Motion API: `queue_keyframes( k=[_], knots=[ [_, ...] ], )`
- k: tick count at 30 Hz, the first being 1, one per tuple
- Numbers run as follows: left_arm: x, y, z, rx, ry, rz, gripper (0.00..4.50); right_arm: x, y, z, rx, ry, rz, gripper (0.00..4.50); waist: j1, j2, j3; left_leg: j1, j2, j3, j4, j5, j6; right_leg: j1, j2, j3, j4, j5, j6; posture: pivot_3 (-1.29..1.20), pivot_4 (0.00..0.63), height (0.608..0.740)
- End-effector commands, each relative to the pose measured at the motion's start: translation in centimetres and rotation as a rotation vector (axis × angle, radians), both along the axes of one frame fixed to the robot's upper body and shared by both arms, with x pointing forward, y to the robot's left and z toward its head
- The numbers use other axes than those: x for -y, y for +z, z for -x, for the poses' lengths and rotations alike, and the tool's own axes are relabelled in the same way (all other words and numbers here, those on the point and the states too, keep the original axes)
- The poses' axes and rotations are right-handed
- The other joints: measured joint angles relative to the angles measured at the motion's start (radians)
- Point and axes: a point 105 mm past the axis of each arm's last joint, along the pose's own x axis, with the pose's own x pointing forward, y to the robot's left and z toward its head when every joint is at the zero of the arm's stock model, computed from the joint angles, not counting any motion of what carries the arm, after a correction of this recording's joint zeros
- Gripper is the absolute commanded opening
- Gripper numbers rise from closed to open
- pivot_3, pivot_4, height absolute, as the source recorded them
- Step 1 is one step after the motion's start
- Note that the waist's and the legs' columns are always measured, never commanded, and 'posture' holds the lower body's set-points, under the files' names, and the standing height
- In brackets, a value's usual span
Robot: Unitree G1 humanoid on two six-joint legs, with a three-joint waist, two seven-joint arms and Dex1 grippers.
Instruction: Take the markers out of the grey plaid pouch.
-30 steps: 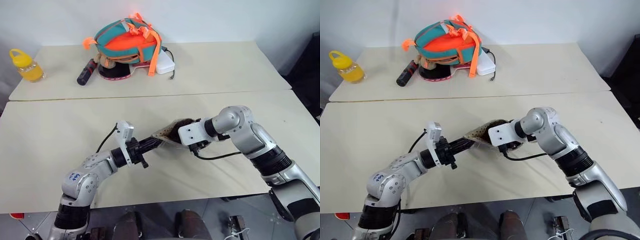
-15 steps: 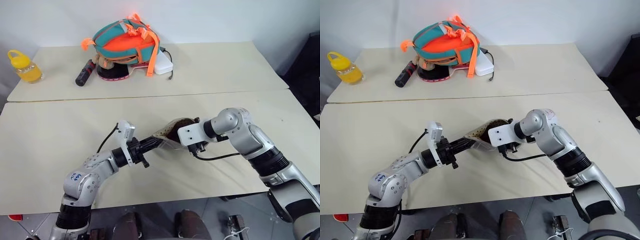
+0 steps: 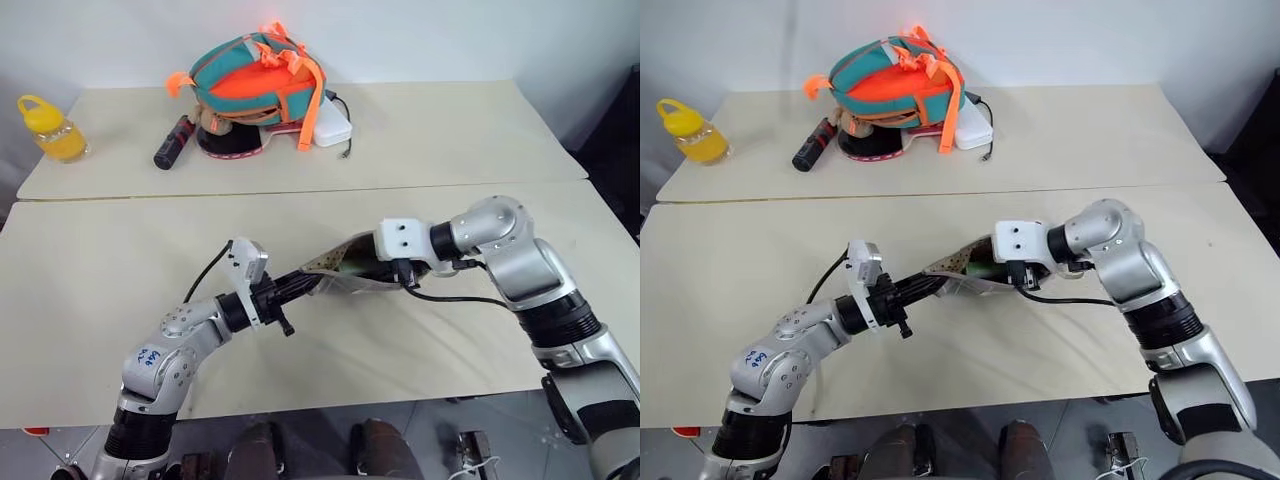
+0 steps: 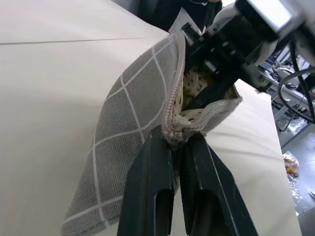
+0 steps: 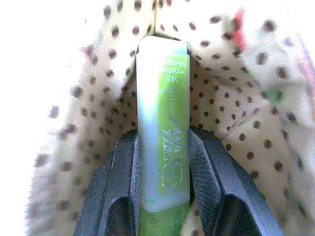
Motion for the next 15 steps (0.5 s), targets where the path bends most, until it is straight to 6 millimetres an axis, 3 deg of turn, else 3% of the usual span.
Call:
queue_keyframes(
  k=[1,5,9,15],
  knots=[
    [0.0,0.5,0.0,0.042,0.004,-0.005,0.0,-0.1,1.4,1.0,0.006,0.031,-0.054,1.05,0.002,0.0,0.0,0.0,0.0,0.0,0.0,0.0,0.0,-0.001,0.0,0.0,0.0,0.0,0.0,0.0,0.15,0.74],
    [0.1,0.9,-0.3,0.071,0.015,0.003,0.0,-1.0,2.8,2.6,-0.064,0.084,-0.166,1.05,0.005,0.0,0.0,-0.001,0.0,0.001,0.0,0.0,0.0,-0.002,0.0,0.001,0.0,0.0,0.0,0.0,0.15,0.74],
    [-0.1,1.3,-0.9,0.106,0.04,-0.005,0.0,-3.6,5.4,3.2,-0.024,0.147,-0.329,1.05,0.006,0.0,0.0,-0.001,0.0,0.002,0.0,0.0,0.0,-0.002,0.0,0.001,0.0,0.0,0.0,0.0,0.15,0.74],
    [-1.7,1.3,-1.1,0.136,0.07,-0.064,0.0,-2.8,10.4,0.7,0.19,0.082,-0.443,1.05,0.012,0.0,0.0,-0.007,0.0,0.002,0.002,0.0,0.0,-0.009,0.0,0.001,0.001,0.0,0.0,0.0,0.15,0.74]
  ],
)
